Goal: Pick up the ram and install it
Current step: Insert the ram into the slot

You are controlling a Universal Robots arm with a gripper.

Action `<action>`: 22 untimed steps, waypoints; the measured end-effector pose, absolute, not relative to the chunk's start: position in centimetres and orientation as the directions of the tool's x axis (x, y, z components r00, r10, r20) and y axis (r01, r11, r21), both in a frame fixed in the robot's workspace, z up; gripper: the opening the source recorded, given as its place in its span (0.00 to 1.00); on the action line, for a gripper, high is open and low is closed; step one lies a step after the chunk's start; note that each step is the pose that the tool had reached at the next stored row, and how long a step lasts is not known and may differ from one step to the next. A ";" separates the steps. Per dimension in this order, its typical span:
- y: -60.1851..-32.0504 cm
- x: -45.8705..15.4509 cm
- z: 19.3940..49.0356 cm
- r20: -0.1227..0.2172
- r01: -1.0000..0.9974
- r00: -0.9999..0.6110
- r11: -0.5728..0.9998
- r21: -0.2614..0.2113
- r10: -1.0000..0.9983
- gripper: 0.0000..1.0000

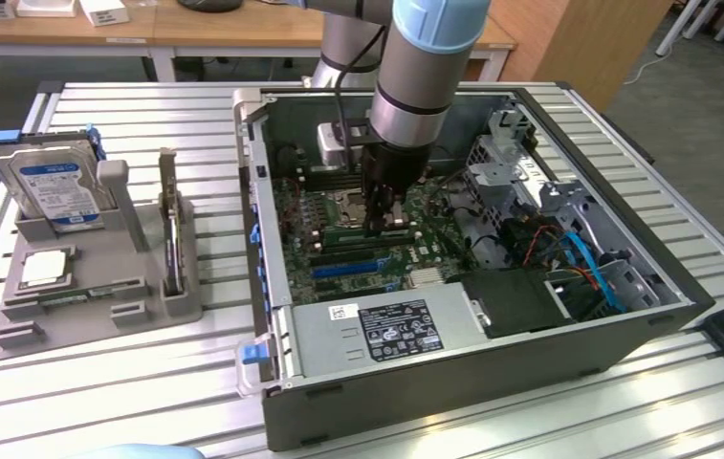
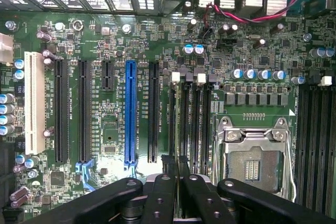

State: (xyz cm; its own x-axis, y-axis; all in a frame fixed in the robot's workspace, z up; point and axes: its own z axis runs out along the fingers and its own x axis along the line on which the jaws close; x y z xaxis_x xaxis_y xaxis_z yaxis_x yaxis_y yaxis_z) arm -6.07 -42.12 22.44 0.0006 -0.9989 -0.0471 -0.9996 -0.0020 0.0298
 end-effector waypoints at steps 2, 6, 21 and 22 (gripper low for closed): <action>-42.1 -6.1 22.4 -0.047 -1.000 0.001 -0.003 0.030 -0.999 0.12; -42.1 -6.1 22.4 -0.047 -1.000 0.003 -0.004 0.029 -0.999 0.12; -42.1 -6.1 22.1 -0.047 -1.000 0.003 -0.004 0.025 -0.999 0.12; -42.1 -6.1 22.1 -0.047 -1.000 0.003 -0.004 0.025 -0.999 0.12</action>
